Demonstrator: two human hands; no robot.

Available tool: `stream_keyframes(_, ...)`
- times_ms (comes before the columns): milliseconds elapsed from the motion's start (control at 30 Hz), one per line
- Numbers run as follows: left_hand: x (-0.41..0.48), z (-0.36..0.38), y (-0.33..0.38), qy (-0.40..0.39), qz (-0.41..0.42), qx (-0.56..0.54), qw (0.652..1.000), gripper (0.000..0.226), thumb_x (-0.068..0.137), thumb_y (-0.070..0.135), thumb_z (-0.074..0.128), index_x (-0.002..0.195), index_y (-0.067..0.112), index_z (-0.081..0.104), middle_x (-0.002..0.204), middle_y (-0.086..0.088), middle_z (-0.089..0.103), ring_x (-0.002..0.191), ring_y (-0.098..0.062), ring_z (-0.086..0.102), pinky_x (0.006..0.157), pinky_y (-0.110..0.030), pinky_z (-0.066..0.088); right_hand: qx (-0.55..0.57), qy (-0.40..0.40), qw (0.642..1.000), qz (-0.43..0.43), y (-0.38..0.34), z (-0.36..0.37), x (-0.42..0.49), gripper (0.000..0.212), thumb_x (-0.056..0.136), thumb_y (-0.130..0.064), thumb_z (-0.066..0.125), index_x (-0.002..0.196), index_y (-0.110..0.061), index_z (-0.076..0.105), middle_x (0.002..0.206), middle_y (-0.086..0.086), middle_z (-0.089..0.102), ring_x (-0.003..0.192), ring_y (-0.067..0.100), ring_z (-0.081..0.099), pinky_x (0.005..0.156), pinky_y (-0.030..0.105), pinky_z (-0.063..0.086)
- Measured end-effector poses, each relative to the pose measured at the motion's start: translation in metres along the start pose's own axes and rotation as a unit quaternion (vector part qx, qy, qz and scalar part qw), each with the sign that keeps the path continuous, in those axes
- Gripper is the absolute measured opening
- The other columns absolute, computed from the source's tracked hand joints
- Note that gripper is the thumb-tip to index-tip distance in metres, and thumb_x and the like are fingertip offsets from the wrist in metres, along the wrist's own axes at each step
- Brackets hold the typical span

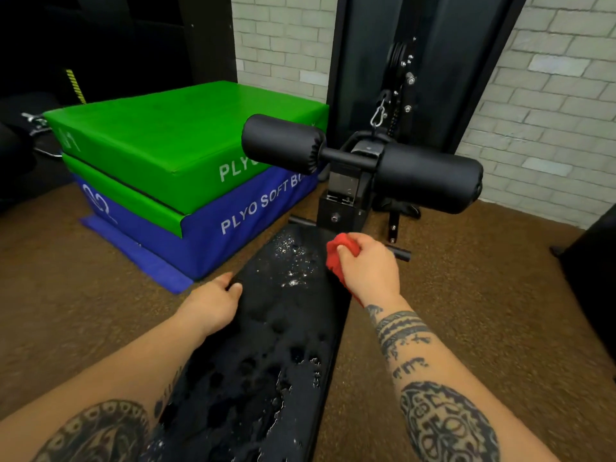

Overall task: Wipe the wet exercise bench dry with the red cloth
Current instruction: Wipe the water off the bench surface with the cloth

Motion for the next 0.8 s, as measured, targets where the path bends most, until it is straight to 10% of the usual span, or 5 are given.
stream_keyframes(433, 0.02, 0.008, -0.016, 0.032, -0.002, -0.063, 0.997, 0.046, 0.1, 0.042, 0.049, 0.146, 0.037, 0.046, 0.148, 0.0, 0.051, 0.134, -0.028, 0.046, 0.111, -0.04, 0.039, -0.106, -0.245, 0.958, -0.102, -0.007, 0.017, 0.025, 0.006, 0.087, -0.025, 0.071, 0.091, -0.024, 0.075, 0.087, -0.001, 0.076, 0.081, 0.016, 0.07, 0.078, 0.029, 0.057)
stream_keyframes(567, 0.019, 0.009, -0.016, 0.041, -0.003, -0.076, 0.996, 0.045, 0.1, 0.042, 0.05, 0.145, 0.037, 0.048, 0.147, 0.0, 0.052, 0.133, -0.028, 0.047, 0.111, -0.04, 0.039, 0.066, -0.169, 0.983, -0.036, 0.006, 0.004, 0.025, 0.016, 0.093, -0.015, 0.063, 0.093, -0.023, 0.076, 0.082, -0.004, 0.077, 0.077, 0.016, 0.074, 0.074, 0.042, 0.063)
stream_keyframes(800, 0.021, 0.009, -0.019, 0.044, -0.007, -0.091, 0.995, 0.046, 0.098, 0.044, 0.053, 0.143, 0.036, 0.05, 0.147, -0.002, 0.052, 0.131, -0.028, 0.049, 0.11, -0.043, 0.041, -0.074, -0.136, 0.977, -0.145, 0.009, 0.011, -0.024, 0.018, 0.091, -0.023, 0.068, 0.106, -0.025, 0.076, 0.103, -0.001, 0.058, 0.102, 0.019, 0.058, 0.092, 0.033, 0.047)
Point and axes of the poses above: each hand's wrist, its own x-axis towards the middle knuckle, its own z-axis out of the palm, y = z × x, the point moved 5 cm from there along x, towards the middle knuckle
